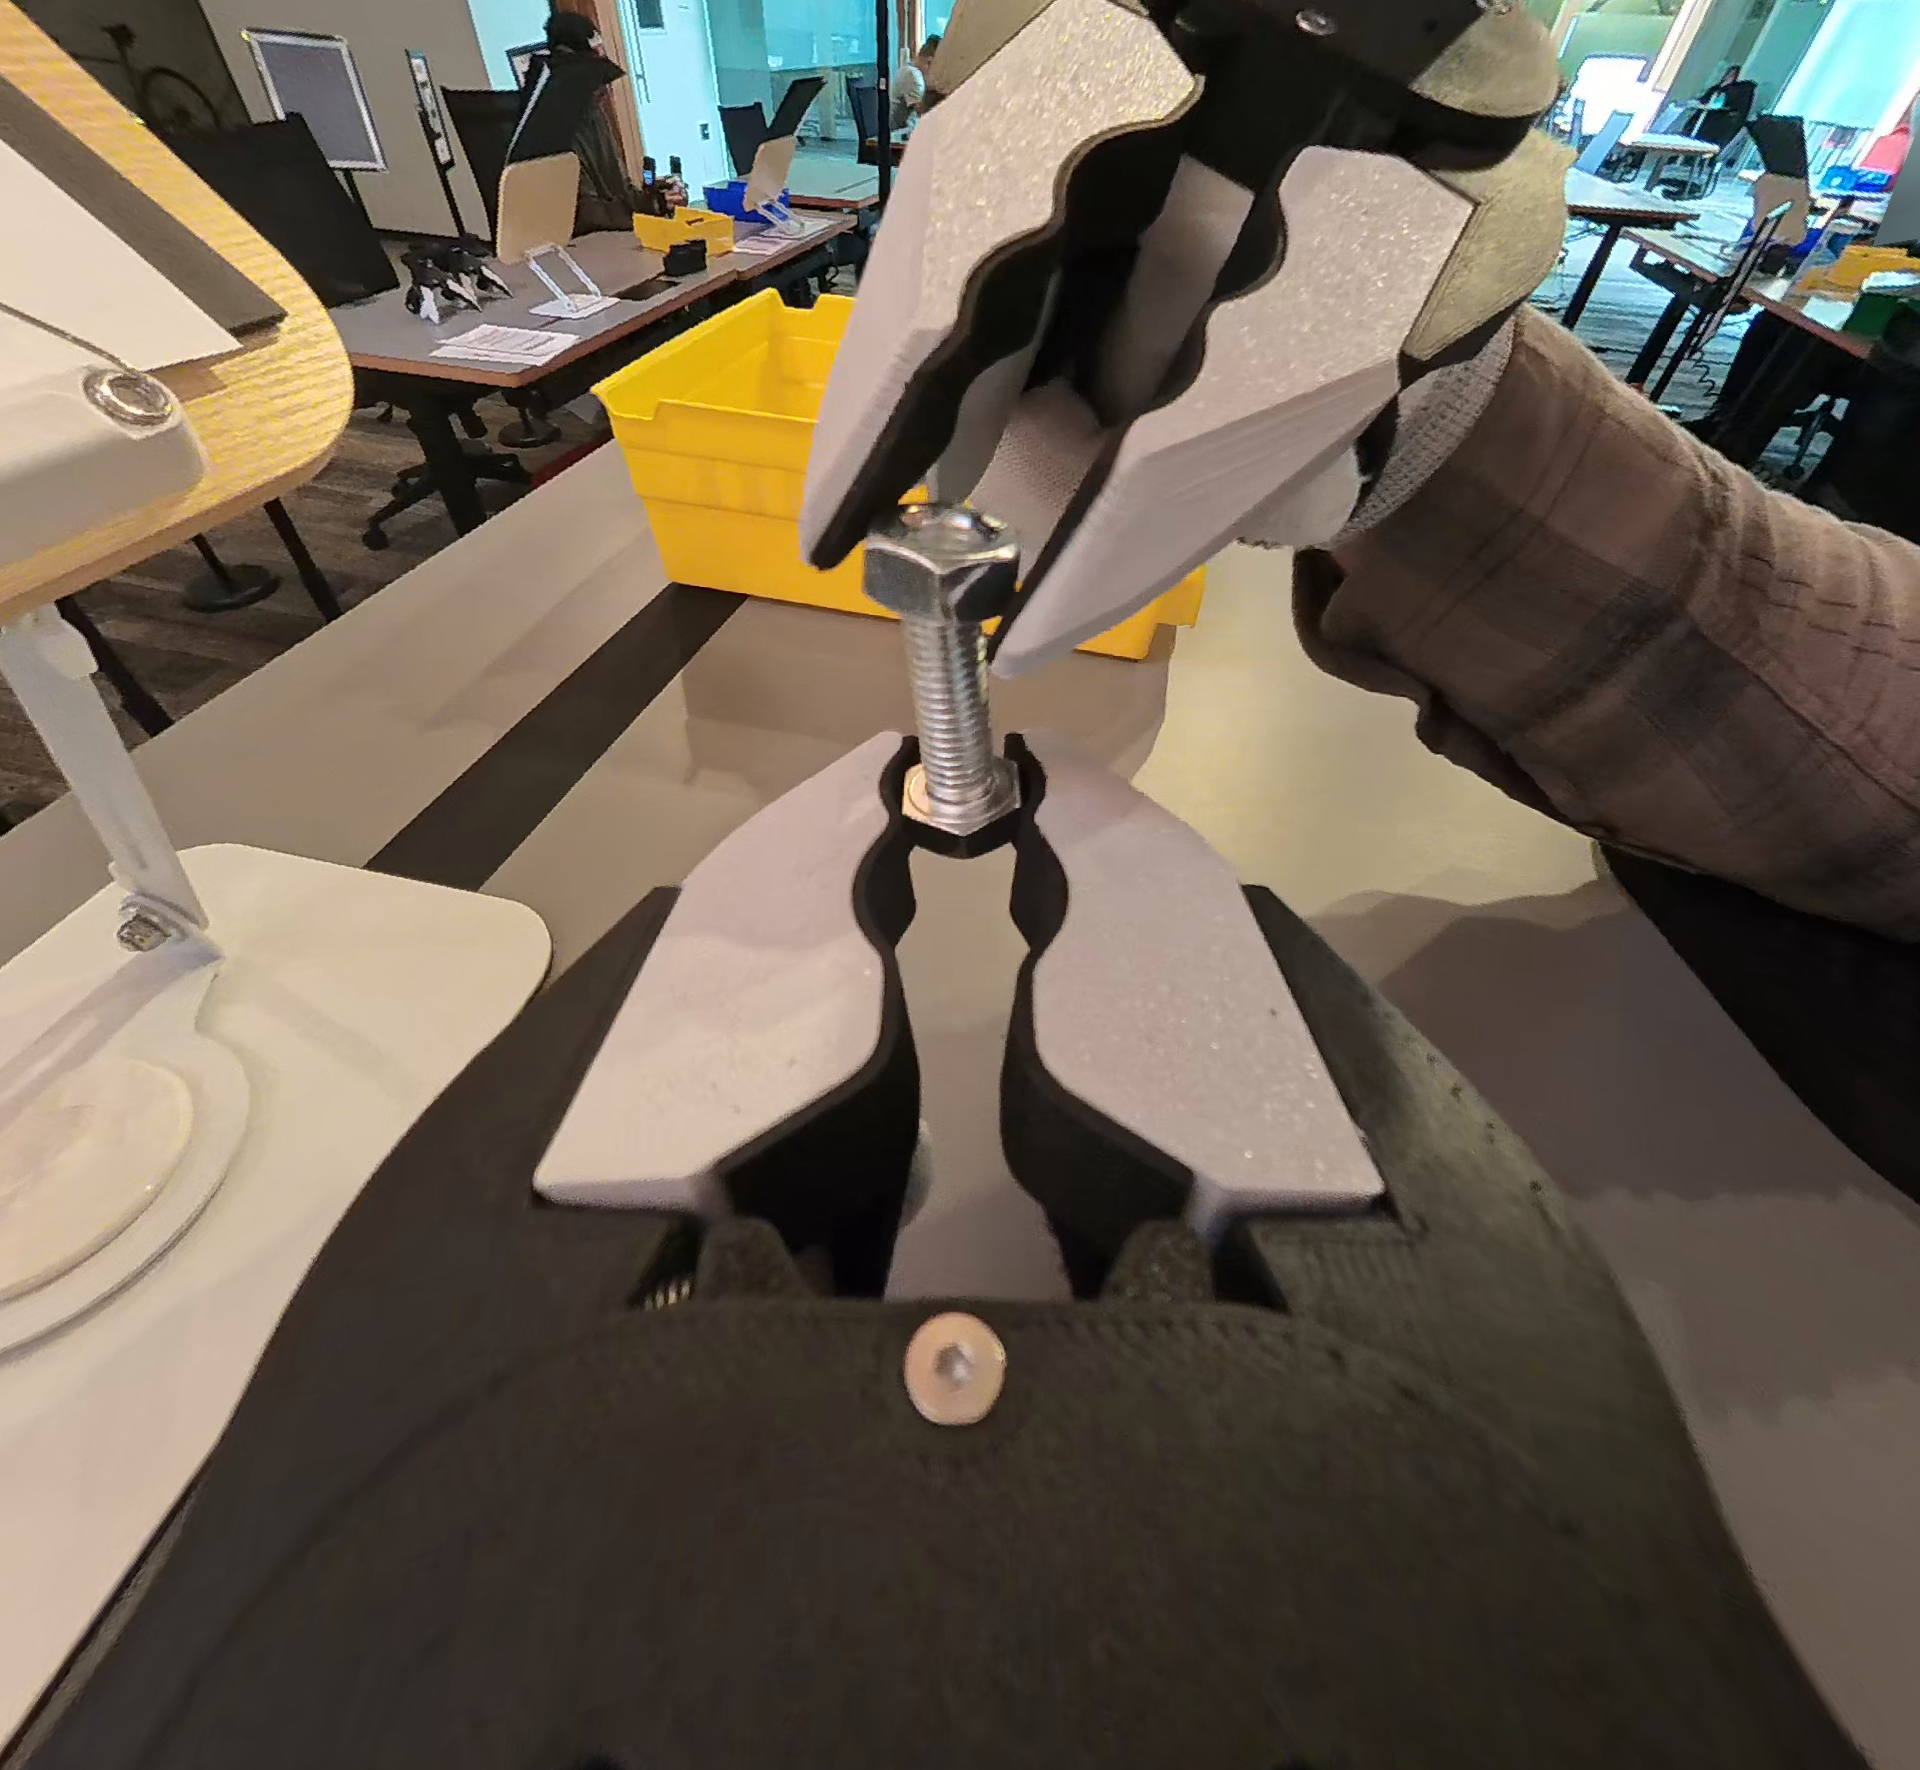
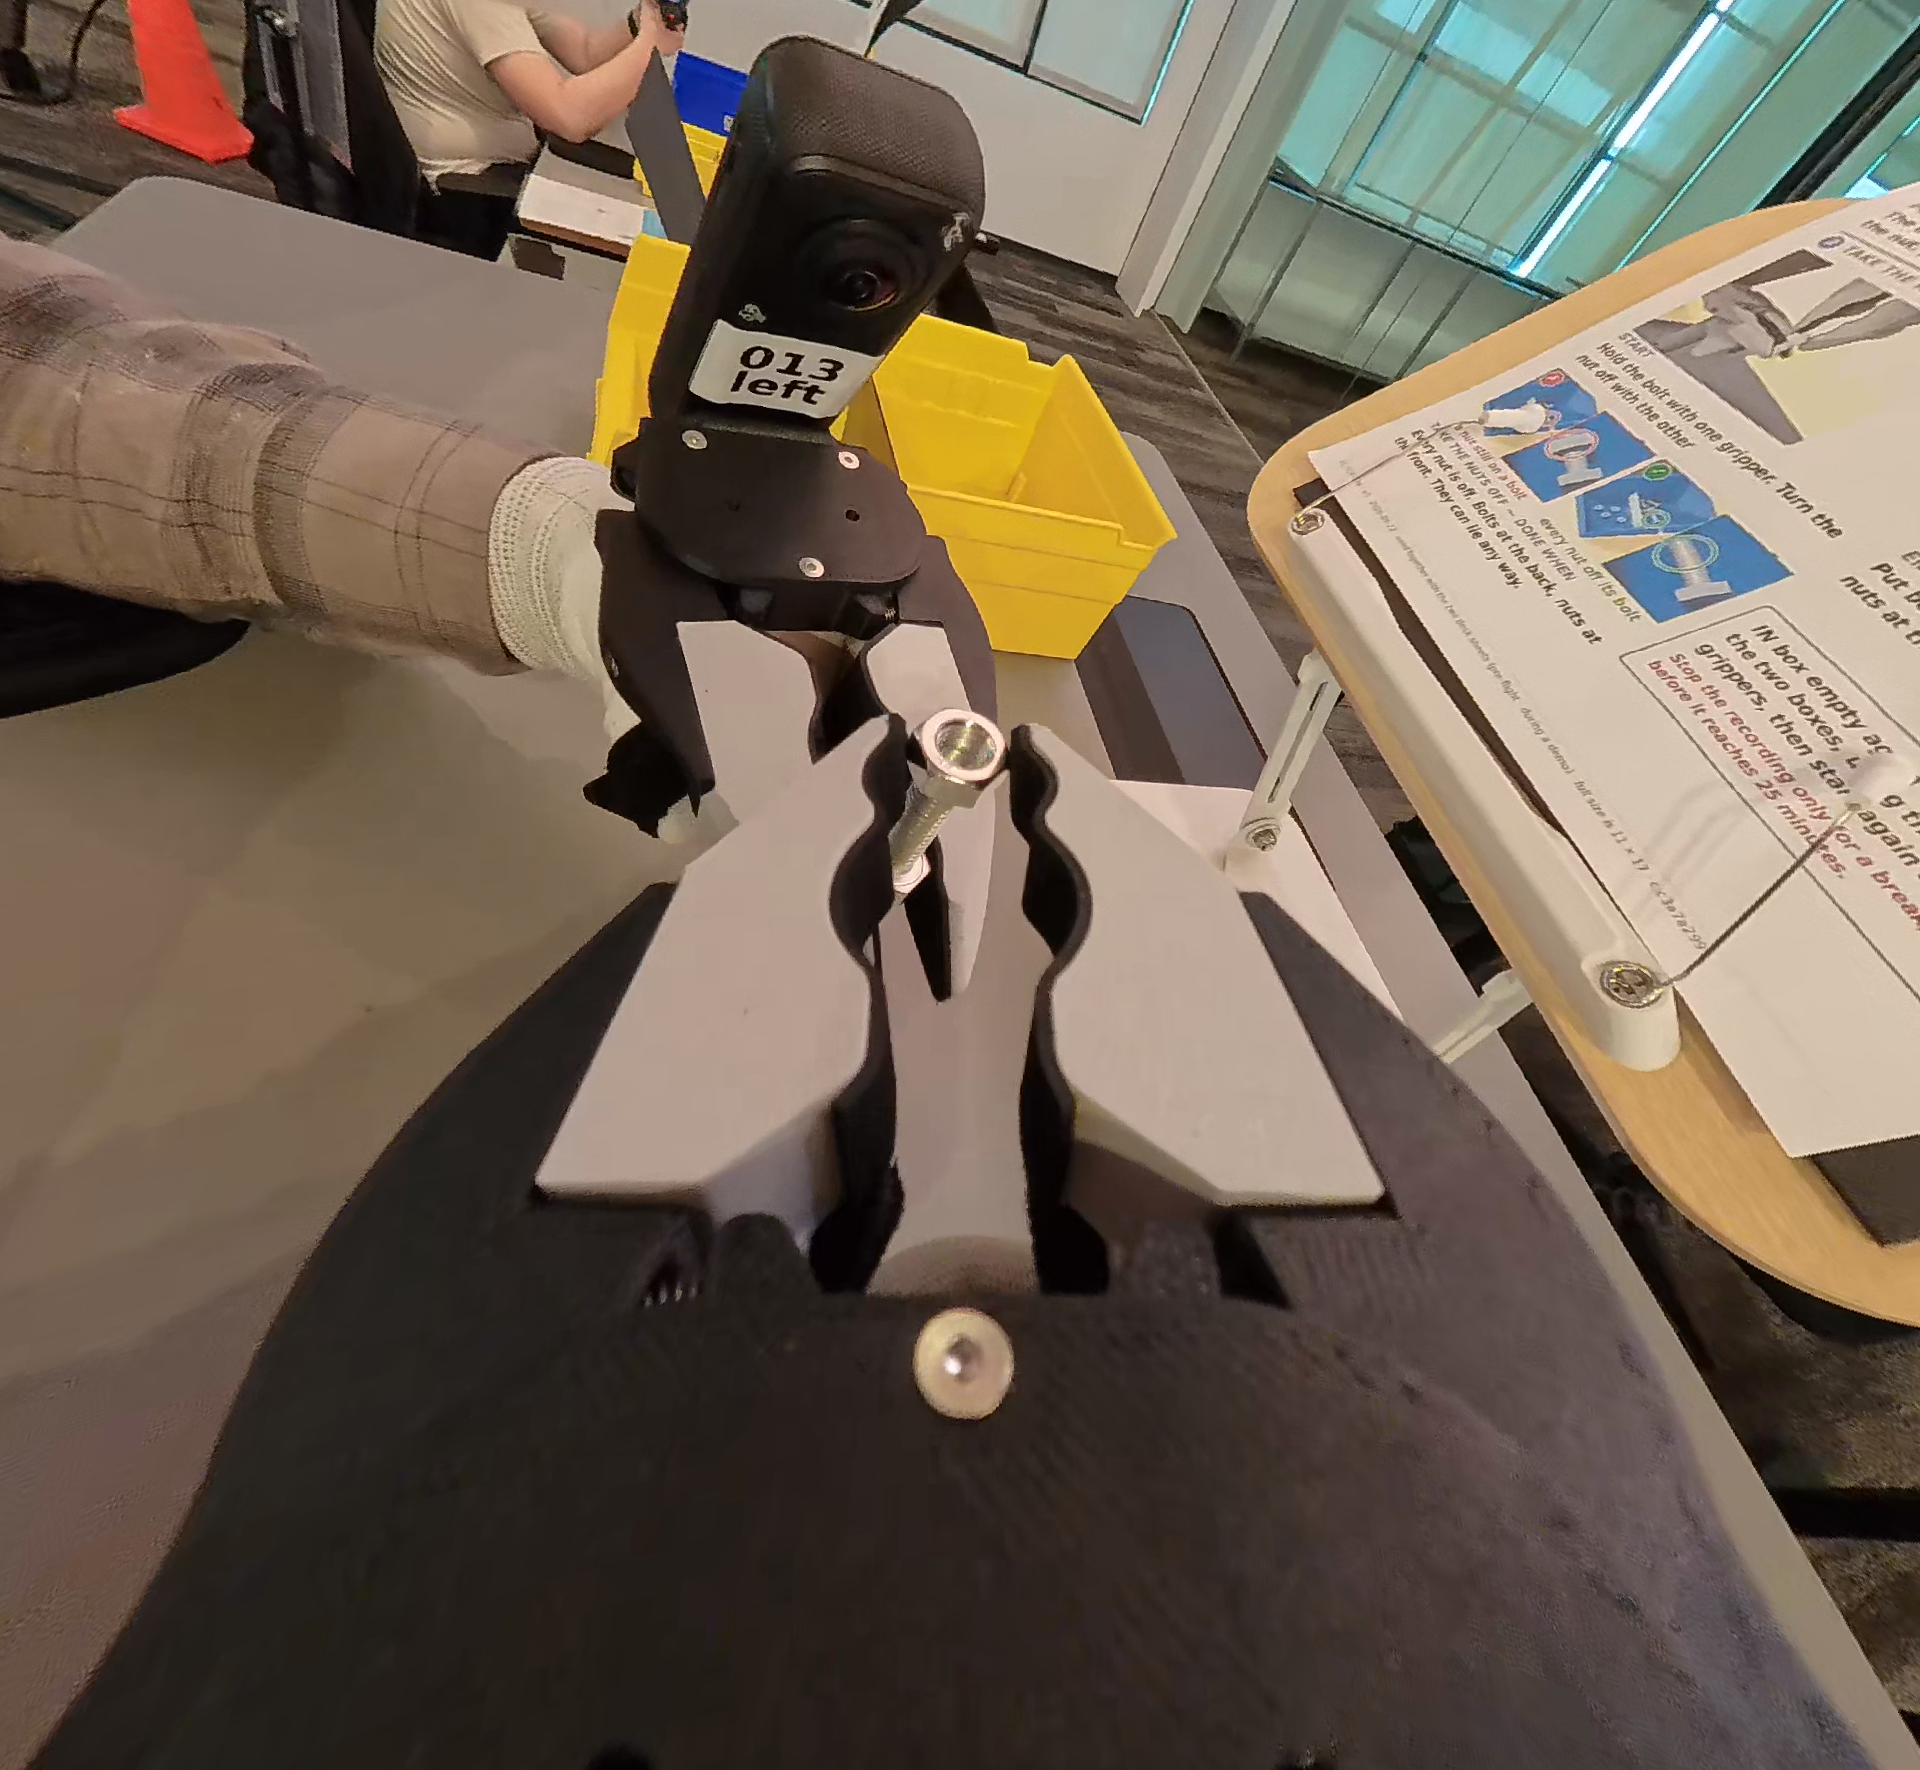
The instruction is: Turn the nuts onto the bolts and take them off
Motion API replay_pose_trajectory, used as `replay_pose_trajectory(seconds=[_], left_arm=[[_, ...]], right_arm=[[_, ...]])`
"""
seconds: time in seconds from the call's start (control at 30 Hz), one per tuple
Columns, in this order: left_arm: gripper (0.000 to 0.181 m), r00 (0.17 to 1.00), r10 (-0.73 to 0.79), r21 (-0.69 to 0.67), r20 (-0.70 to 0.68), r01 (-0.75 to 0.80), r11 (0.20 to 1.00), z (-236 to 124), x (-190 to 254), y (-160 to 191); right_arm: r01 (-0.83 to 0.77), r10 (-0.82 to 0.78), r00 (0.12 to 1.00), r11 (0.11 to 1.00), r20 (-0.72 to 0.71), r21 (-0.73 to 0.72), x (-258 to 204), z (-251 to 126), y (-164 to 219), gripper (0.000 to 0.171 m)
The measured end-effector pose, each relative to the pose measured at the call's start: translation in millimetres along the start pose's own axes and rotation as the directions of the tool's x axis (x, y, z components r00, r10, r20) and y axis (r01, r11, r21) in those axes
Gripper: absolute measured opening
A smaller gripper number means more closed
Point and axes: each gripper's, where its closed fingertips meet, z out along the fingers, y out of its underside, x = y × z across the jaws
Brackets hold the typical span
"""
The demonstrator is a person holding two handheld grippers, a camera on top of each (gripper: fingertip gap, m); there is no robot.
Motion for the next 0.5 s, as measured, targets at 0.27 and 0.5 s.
replay_pose_trajectory(seconds=[0.27, 0.5], left_arm=[[0.015, 1.0, 0.007, -0.001, 0.004, -0.007, 1.0, 0.0, -0.4, 0.1], [0.015, 1.0, 0.007, 0.003, -0.002, -0.007, 1.0, 0.2, 0.6, -0.4]], right_arm=[[-0.021, 0.021, 1.0, 1.0, 0.008, 0.012, 0.0, -0.2, -0.1, 0.018], [-0.017, 0.017, 1.0, 1.0, 0.012, -0.001, -0.7, -0.8, 1.9, 0.02]])
